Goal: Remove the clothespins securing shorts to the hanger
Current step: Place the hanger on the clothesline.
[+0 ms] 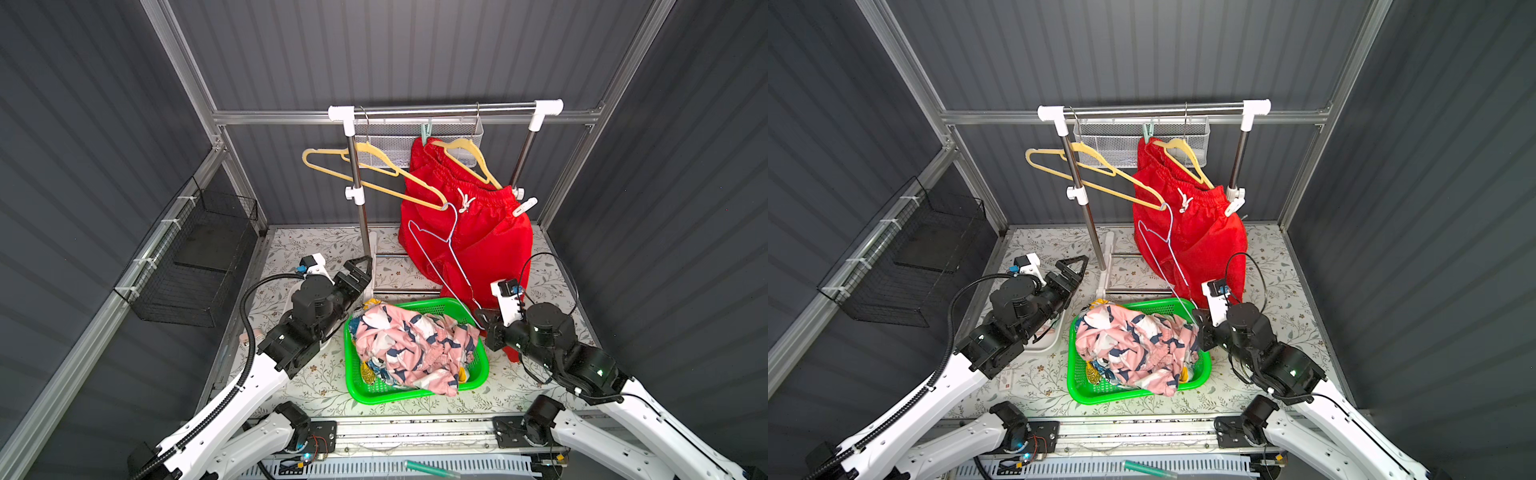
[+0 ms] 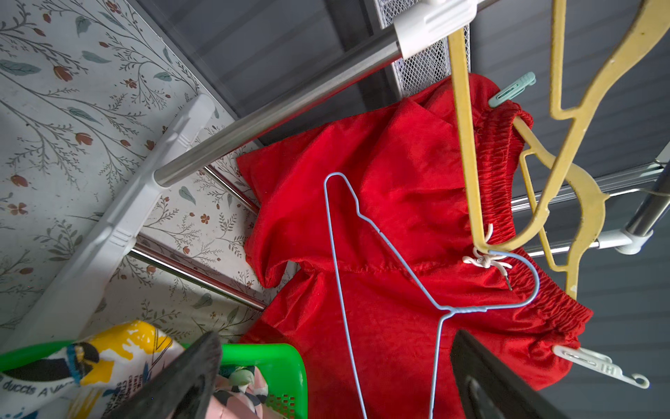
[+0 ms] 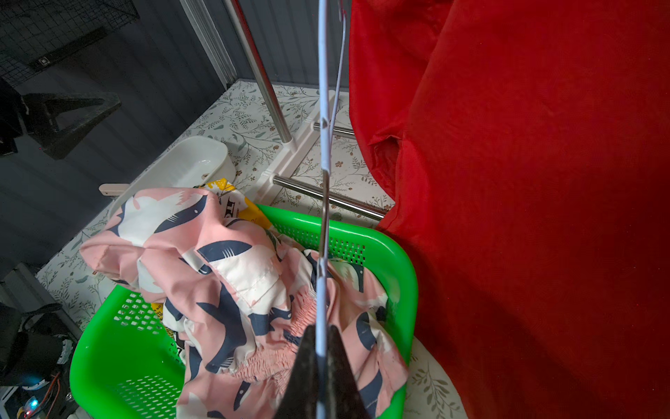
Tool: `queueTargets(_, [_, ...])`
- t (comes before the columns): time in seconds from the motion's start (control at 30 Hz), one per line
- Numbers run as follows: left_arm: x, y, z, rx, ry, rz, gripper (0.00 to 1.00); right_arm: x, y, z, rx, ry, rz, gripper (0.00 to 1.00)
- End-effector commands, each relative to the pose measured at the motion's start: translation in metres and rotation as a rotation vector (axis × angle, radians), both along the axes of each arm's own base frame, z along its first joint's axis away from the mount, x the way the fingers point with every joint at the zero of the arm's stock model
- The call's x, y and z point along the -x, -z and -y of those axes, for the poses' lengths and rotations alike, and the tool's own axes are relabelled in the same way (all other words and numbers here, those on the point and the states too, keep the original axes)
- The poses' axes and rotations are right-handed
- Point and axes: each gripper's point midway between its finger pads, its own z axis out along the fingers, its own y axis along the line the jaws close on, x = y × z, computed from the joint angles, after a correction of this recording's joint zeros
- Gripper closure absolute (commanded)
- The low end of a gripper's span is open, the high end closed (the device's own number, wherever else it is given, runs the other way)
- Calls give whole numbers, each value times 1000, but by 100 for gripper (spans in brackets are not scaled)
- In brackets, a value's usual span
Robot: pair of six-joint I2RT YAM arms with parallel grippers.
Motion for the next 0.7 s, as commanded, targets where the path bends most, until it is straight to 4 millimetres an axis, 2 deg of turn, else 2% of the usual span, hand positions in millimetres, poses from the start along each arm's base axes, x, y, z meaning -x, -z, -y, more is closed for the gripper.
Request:
queueTargets(0.0, [1,-2,1,-32,20,16,0,0,-23,2,-41,-7,58,100])
queueTargets(0.33, [-1,6,8,-44,48,7,0,3,-35,11,-56,-5,83,100])
queueTargets(0.5, [-2,7,15,-88,87,22,0,4,-46,-2,-52,-81,92,100])
queueTargets(0.67, [-2,18,18,-250,136,-6,0,1,-64,-14,-31,-144,113,100])
